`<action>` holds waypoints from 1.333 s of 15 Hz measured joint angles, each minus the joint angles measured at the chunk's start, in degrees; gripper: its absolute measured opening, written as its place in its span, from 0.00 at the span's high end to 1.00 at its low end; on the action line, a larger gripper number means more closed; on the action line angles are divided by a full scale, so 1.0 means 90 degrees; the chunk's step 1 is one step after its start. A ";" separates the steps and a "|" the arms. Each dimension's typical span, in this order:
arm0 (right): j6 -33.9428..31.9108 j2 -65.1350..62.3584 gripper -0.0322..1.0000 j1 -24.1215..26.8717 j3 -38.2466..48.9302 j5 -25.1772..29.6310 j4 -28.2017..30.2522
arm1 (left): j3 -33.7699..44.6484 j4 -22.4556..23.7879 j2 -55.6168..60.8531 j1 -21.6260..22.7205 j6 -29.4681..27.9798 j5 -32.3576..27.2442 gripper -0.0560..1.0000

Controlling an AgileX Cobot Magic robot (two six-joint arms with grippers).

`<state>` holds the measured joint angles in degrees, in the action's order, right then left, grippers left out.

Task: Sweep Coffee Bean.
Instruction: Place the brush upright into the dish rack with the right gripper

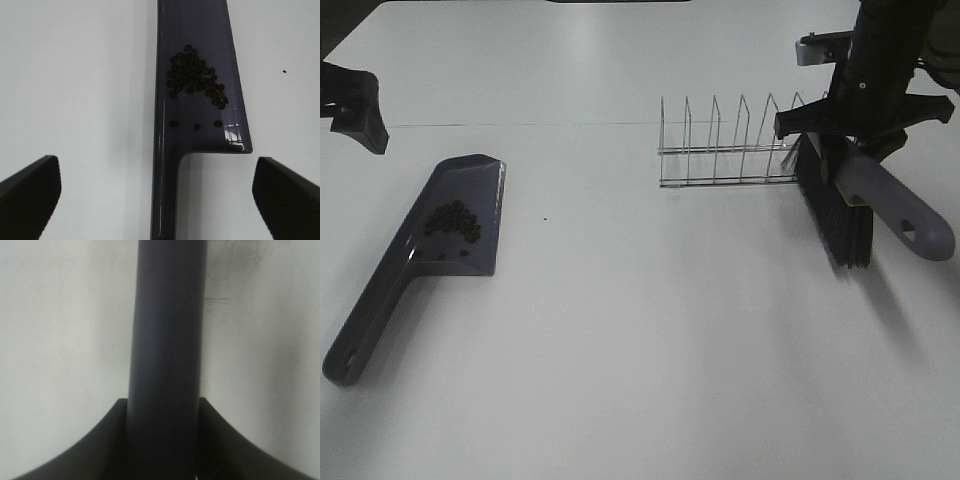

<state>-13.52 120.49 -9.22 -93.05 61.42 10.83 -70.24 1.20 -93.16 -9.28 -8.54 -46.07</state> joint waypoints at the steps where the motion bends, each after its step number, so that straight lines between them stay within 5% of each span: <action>1: -0.0064 0.0178 0.64 0.0000 -0.0172 0.0070 0.0051 | 0.0000 0.0000 0.0000 0.0000 0.0000 0.0000 0.05; 8: -0.0197 0.1057 0.64 0.0299 -0.1432 -0.0166 0.0134 | 0.0000 0.0000 0.0000 0.0000 -0.0013 0.0000 0.05; 18: 0.0032 0.1101 0.64 0.0382 -0.1566 -0.0407 0.0006 | 0.0000 0.0000 0.0000 0.0000 -0.0013 0.0000 0.05; 19: 0.0070 0.1101 0.62 0.0388 -0.1566 -0.0382 -0.0057 | 0.0000 0.0000 0.0000 0.0000 -0.0013 0.0000 0.05; 20: 0.0083 0.1101 0.50 0.0407 -0.1566 -0.0363 -0.0076 | 0.0000 0.0000 0.0000 0.0000 -0.0013 -0.0006 0.05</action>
<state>-12.78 130.41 -5.56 -107.14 58.16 10.14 -70.24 1.20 -93.16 -9.28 -8.65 -46.12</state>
